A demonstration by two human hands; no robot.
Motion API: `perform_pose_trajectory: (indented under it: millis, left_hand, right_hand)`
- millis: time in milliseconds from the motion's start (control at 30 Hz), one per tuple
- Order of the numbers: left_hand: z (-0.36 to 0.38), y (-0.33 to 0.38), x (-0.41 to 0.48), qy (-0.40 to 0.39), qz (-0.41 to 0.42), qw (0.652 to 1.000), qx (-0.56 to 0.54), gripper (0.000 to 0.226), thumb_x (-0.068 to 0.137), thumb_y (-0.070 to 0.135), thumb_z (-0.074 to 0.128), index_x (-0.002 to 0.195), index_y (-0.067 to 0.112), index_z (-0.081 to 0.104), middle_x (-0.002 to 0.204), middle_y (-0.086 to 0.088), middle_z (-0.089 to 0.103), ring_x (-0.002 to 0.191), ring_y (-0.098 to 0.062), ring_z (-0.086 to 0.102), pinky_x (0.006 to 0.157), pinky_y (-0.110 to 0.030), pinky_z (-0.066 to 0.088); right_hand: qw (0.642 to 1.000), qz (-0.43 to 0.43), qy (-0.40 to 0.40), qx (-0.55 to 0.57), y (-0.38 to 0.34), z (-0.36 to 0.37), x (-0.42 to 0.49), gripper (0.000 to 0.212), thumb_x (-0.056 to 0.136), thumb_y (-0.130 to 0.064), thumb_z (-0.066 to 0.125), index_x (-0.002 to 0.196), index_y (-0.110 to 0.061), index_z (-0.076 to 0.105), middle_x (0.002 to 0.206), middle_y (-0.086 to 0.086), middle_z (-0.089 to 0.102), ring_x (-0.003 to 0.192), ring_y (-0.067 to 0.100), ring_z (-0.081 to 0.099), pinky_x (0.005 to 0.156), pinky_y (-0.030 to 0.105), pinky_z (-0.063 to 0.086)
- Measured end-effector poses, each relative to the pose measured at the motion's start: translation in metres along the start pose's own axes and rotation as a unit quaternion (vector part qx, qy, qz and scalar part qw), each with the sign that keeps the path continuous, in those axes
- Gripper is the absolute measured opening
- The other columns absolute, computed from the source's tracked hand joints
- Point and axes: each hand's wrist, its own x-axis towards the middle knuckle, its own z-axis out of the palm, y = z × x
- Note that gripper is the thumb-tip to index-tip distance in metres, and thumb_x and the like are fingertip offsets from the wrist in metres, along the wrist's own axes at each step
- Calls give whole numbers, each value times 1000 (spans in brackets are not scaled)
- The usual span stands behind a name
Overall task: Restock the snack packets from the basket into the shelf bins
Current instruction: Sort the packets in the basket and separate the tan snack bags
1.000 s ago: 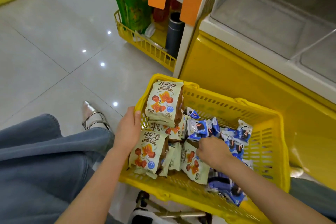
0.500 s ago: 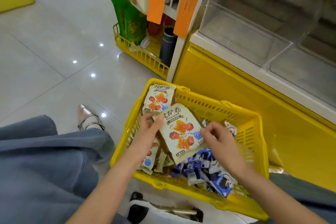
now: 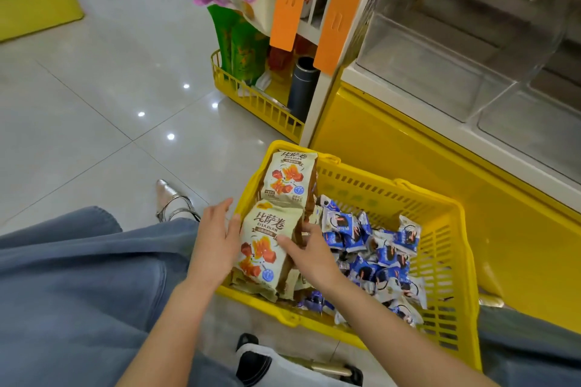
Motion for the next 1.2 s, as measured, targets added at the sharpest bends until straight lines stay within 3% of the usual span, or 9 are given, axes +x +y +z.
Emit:
perform_pose_trajectory:
  millis: [133, 233, 333, 400, 467, 567, 733, 1000, 1200]
  left_hand:
    - [12, -22, 4, -61, -82, 995, 5, 22, 101, 24, 32, 98, 19, 53, 86, 3, 58, 90, -21, 58, 66, -26, 39]
    - [19, -27, 2, -49, -73, 996, 19, 26, 101, 31, 27, 82, 27, 45, 77, 8, 55, 75, -10, 56, 56, -19, 35]
    - [20, -26, 1, -30, -74, 997, 16, 26, 100, 31, 29, 82, 27, 47, 80, 5, 58, 77, -12, 58, 58, -23, 42]
    - [18, -20, 2, -5, -74, 997, 26, 19, 99, 26, 34, 102, 20, 52, 97, 5, 58, 91, -13, 58, 72, -30, 49]
    - [14, -7, 1, 59, -24, 996, 62, 23, 96, 17, 40, 118, 17, 48, 108, 7, 49, 100, -10, 49, 83, -31, 46]
    - [16, 26, -5, 104, 90, 989, 62, 22, 93, 11, 43, 112, 17, 51, 102, 10, 44, 98, -8, 45, 82, -27, 40]
    - [69, 76, -10, -46, 232, 970, 54, 24, 91, 18, 40, 107, 16, 57, 101, 13, 49, 93, 2, 45, 80, -11, 38]
    - [194, 68, 54, -287, 136, 917, 241, 46, 96, 21, 45, 139, 16, 32, 137, -5, 39, 125, -21, 38, 105, -34, 33]
    - [239, 49, 50, -361, 147, 903, 183, 28, 98, 24, 42, 124, 18, 48, 118, -4, 55, 94, -14, 52, 80, -29, 45]
  right_hand:
    - [996, 36, -39, -78, 11, 5, 15, 70, 92, -39, 54, 145, -10, 19, 144, 8, 43, 126, 26, 48, 101, 46, 44]
    - [975, -6, -80, -208, 16, -3, 19, 69, 92, -48, 49, 145, -13, 21, 138, 4, 50, 117, 23, 54, 95, 40, 48]
    - [951, -48, -105, -286, 23, -13, 21, 68, 92, -54, 44, 145, -16, 23, 129, 3, 57, 109, 19, 58, 88, 33, 49]
    - [945, -71, -102, -303, 30, -23, 18, 67, 93, -55, 39, 147, -22, 17, 126, -1, 57, 101, 12, 59, 81, 28, 47]
    - [944, -105, -46, -310, 39, -42, 14, 59, 94, -52, 37, 144, -25, 22, 119, -8, 57, 86, -1, 56, 71, 19, 44]
    - [946, -110, 79, -294, 54, -86, 17, 44, 97, -38, 42, 137, -20, 35, 126, -4, 54, 89, -1, 53, 80, 20, 47]
    - [899, -26, 191, -394, 83, -167, 43, 46, 96, -20, 48, 137, -3, 36, 135, 14, 43, 125, 25, 42, 101, 32, 35]
    - [914, 99, 209, -333, 101, -207, 90, 63, 93, -28, 56, 138, 5, 29, 140, 21, 36, 131, 33, 31, 106, 36, 27]
    - [885, 89, 214, -403, 118, -206, 101, 66, 92, -41, 52, 139, -1, 28, 139, 17, 39, 130, 31, 35, 107, 37, 26]
